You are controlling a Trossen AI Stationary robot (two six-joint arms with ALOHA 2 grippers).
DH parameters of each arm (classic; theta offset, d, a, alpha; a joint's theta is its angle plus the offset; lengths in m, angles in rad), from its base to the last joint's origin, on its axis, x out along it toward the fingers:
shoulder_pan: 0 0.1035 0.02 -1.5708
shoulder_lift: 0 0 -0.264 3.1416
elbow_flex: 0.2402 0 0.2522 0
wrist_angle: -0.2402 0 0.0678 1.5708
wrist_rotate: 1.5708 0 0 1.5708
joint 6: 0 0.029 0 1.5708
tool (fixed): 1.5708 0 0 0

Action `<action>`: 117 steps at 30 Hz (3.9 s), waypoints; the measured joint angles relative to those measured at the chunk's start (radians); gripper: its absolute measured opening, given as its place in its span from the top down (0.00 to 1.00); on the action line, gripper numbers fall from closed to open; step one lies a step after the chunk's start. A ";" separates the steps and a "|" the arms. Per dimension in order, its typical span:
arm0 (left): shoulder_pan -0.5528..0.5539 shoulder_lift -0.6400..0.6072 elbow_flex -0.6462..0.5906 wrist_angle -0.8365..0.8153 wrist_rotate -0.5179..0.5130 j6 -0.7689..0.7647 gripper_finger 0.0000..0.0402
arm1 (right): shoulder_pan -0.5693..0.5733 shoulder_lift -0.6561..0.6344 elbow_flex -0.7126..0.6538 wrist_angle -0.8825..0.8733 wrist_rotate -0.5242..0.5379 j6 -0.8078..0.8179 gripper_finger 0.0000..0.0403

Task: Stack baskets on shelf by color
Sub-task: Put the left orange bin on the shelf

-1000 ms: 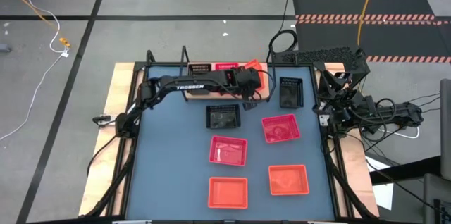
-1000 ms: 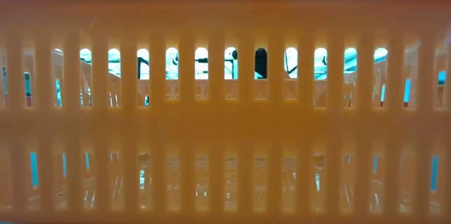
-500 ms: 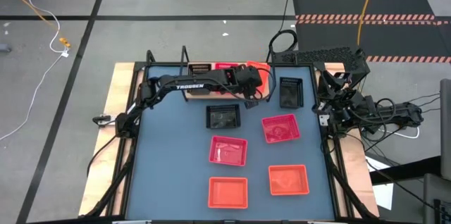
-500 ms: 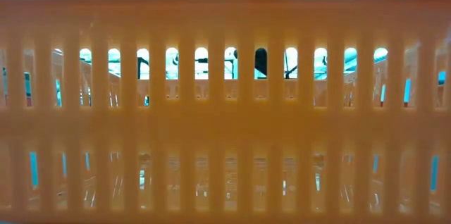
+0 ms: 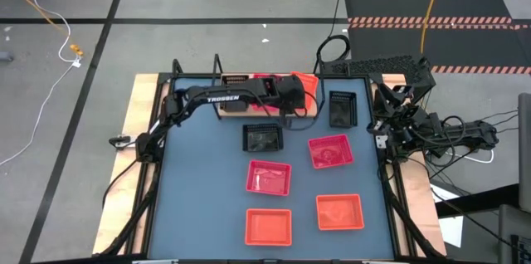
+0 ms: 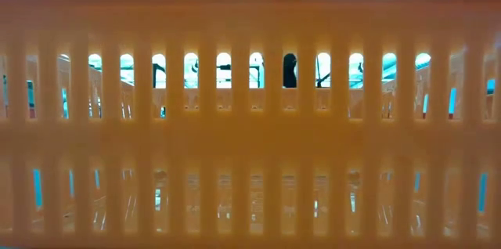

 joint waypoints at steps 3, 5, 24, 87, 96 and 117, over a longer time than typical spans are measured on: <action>0.015 0.001 0.000 -0.003 0.072 0.015 0.82 | 0.000 0.000 0.000 -0.005 0.000 0.000 0.74; 0.023 0.002 0.000 -0.002 0.114 0.016 0.82 | 0.000 0.000 0.000 -0.008 0.000 0.000 0.74; 0.042 0.025 -0.001 0.023 0.169 0.035 0.82 | 0.000 0.000 0.000 -0.022 0.000 0.000 0.74; 0.011 0.024 -0.072 0.235 0.140 -0.252 0.94 | 0.000 0.000 0.000 -0.025 0.001 -0.002 0.74; 0.019 0.024 -0.072 0.223 0.124 -0.258 0.83 | 0.000 0.000 0.000 -0.025 0.001 0.000 0.74; 0.033 -0.004 -0.072 0.210 0.095 -0.291 0.82 | 0.000 0.000 0.000 -0.026 0.000 -0.004 0.74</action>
